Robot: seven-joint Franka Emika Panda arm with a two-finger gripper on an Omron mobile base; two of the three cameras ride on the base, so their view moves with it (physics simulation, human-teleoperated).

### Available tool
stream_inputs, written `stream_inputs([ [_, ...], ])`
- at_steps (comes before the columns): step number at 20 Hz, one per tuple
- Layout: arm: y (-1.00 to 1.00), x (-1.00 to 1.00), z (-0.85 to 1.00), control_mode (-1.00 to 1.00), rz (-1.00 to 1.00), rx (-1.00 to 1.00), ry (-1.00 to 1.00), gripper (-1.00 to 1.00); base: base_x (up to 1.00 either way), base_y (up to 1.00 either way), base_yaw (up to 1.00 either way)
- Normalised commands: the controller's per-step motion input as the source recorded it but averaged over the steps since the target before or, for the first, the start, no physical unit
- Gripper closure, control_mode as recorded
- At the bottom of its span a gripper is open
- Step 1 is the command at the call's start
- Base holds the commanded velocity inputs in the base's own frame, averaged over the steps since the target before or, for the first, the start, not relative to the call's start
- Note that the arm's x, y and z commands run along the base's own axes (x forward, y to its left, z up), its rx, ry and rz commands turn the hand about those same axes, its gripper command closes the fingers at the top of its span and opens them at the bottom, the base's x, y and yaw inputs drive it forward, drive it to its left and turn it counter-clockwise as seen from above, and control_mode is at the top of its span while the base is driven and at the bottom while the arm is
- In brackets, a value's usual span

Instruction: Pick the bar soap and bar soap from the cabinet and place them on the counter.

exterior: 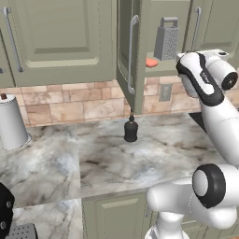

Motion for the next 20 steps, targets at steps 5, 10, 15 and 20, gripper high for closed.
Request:
stream_inputs([
  [5, -0.39, -0.61, 0.55, -1.0, 0.0, 0.04, 0.07, 1.0, 0.0, 0.0, 0.0],
  [10, -0.44, -0.66, 0.52, -1.0, 0.0, 0.04, 0.06, 1.0, 0.0, 0.0, 0.0],
  [15, -0.48, -0.7, 0.53, -1.0, 0.0, 0.03, 0.05, 1.0, 0.0, 0.0, 0.0],
  [20, -0.5, -0.75, 0.55, -1.0, 0.0, 0.03, 0.03, 1.0, 0.0, 0.0, 0.0],
])
